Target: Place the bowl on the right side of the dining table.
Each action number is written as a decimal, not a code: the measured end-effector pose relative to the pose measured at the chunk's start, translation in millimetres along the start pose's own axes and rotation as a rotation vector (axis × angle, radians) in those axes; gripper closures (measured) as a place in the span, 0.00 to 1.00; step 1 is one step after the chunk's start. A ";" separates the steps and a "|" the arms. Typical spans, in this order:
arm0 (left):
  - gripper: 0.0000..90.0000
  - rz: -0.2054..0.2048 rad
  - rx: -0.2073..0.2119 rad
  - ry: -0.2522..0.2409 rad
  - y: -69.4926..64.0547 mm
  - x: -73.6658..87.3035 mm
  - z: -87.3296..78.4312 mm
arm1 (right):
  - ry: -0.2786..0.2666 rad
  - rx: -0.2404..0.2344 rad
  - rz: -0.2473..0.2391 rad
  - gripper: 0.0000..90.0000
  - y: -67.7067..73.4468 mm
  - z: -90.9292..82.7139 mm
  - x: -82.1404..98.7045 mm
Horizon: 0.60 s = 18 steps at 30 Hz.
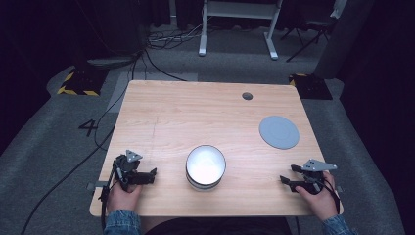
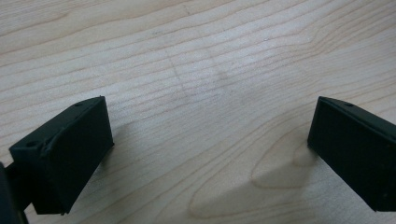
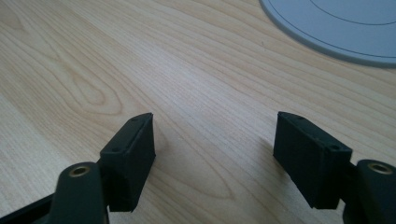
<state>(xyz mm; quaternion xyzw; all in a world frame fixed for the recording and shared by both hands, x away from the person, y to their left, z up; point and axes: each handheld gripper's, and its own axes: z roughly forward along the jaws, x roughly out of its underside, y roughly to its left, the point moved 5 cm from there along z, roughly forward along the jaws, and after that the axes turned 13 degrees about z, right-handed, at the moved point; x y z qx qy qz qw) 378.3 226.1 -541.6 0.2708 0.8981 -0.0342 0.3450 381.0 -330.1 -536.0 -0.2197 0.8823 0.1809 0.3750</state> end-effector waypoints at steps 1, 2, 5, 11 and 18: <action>0.00 0.002 -0.002 0.001 0.2 0.0 -0.1 | 0.000 0.000 0.000 0.32 0.0 0.0 0.0; 0.00 0.000 0.000 0.000 0.0 0.0 0.0 | 0.000 0.000 0.000 0.32 0.0 0.0 0.0; 0.00 0.002 -0.003 0.000 0.2 0.0 -0.1 | 0.000 0.001 0.000 0.32 0.0 0.0 0.0; 0.00 0.001 0.001 0.001 0.0 0.0 -0.1 | 0.003 -0.001 -0.001 0.32 0.0 -0.2 0.0; 0.00 -0.006 0.002 -0.005 -0.6 -0.6 0.9 | 0.004 -0.001 0.000 0.32 0.0 -0.3 0.0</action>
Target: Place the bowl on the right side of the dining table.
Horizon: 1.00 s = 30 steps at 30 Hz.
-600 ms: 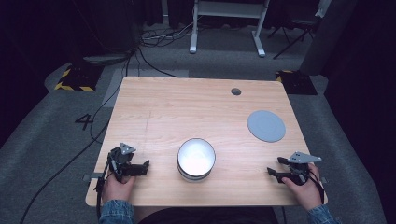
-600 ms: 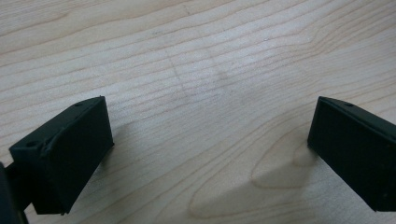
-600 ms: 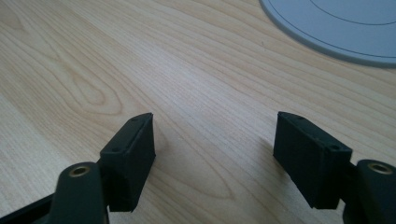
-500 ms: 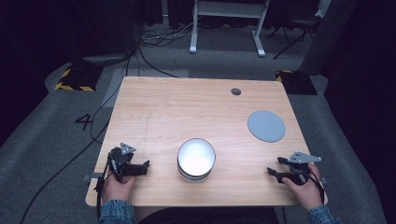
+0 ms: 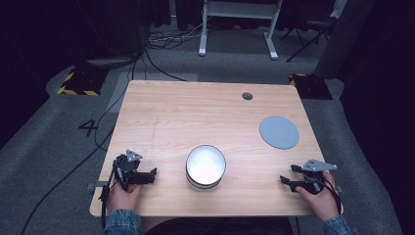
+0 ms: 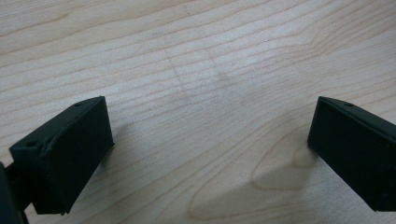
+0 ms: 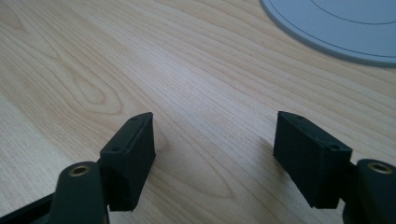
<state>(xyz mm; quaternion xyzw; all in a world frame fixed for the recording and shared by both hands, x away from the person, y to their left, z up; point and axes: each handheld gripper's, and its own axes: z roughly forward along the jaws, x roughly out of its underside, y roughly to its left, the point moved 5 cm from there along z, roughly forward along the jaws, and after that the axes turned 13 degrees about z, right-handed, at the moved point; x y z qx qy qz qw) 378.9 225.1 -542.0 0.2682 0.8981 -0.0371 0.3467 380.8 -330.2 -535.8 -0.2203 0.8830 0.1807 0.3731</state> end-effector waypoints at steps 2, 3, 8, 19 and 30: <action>0.00 -0.001 0.001 0.000 -0.1 0.0 0.1 | 0.000 0.000 0.001 0.32 0.0 0.0 0.0; 0.00 -0.001 0.001 0.000 -0.1 0.0 0.1 | 0.000 0.000 0.001 0.32 0.1 0.0 0.0; 0.00 0.000 0.000 0.000 0.1 0.0 0.0 | 0.001 0.000 0.001 0.32 0.1 -0.1 0.0; 0.00 0.004 0.002 0.000 0.6 -0.9 0.8 | 0.022 0.005 0.003 0.36 2.0 -2.8 -0.2; 0.00 0.004 0.002 0.000 0.6 -0.9 0.8 | 0.037 -0.023 -0.040 0.36 23.2 -22.5 -33.9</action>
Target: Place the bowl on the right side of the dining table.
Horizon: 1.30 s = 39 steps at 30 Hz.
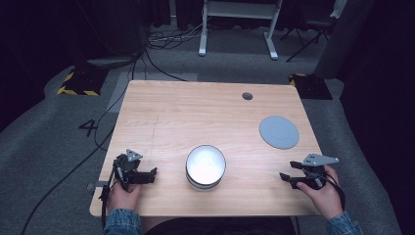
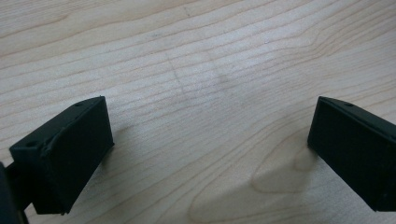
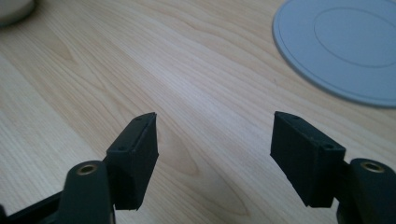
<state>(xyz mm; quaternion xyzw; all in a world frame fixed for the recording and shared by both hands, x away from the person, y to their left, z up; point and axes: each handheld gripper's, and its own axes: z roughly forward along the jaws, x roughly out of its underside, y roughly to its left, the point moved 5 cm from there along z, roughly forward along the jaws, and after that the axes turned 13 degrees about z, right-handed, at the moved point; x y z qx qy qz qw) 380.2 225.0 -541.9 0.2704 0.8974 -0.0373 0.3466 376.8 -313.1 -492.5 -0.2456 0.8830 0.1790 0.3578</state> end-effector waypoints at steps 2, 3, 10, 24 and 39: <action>0.00 0.000 0.000 0.000 0.0 0.0 0.0 | -0.006 -0.008 -0.007 0.36 3.6 -3.3 -6.0; 0.00 0.000 0.000 0.000 0.0 0.0 0.0 | -0.009 -0.014 -0.007 0.36 5.4 -4.4 -8.7; 0.00 0.000 0.000 0.000 0.1 -0.1 0.0 | 0.007 -0.035 -0.037 0.37 13.6 -6.0 -27.3; 0.00 0.004 0.001 0.003 -0.5 1.3 -1.2 | -0.034 -0.092 -0.131 0.37 49.4 2.2 -82.8; 0.00 0.005 0.004 0.003 -0.5 1.8 -1.8 | -0.025 -0.176 -0.231 0.36 97.4 26.9 -122.3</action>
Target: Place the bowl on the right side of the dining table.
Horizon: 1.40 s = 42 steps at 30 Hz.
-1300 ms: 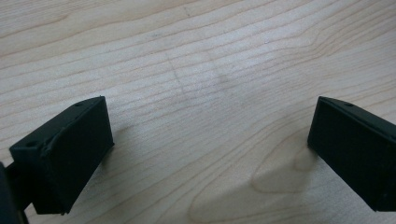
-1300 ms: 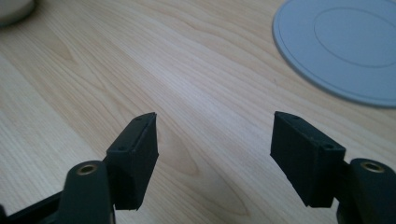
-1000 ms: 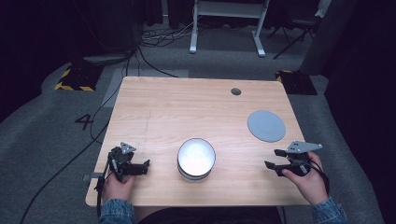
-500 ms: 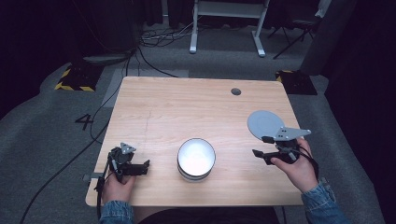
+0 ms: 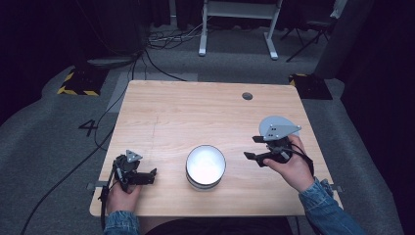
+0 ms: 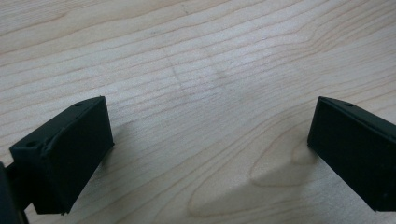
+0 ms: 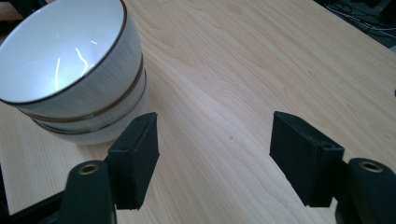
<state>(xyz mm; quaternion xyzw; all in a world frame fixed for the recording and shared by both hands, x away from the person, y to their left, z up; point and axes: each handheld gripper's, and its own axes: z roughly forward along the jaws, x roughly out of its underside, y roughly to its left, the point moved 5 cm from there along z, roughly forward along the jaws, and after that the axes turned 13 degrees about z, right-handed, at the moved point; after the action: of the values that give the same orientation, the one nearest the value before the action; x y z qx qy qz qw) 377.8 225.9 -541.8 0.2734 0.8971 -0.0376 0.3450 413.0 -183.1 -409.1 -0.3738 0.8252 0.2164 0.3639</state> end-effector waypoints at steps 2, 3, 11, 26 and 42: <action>0.00 0.000 0.000 0.001 0.3 -0.4 0.4 | -0.006 -0.022 0.008 0.36 4.7 5.5 -5.5; 0.00 0.000 0.000 0.001 0.3 -0.4 0.4 | -0.010 -0.036 0.011 0.36 7.3 8.6 -8.2; 0.01 -0.019 -0.007 -0.005 1.5 -1.8 1.9 | -0.001 -0.091 -0.009 0.38 30.7 34.4 -29.9; 0.01 -0.017 -0.008 -0.008 1.6 -2.1 2.5 | 0.146 -0.135 -0.085 0.64 63.0 84.9 -42.8; 0.01 -0.018 -0.007 -0.008 1.6 -2.1 2.5 | 0.226 -0.082 -0.072 0.91 62.8 98.2 -46.3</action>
<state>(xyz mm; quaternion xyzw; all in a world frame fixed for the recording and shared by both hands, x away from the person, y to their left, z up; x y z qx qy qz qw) 381.4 225.6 -542.2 0.2640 0.8982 -0.0385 0.3493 428.6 -60.7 -431.4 -0.4400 0.8375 0.1933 0.2603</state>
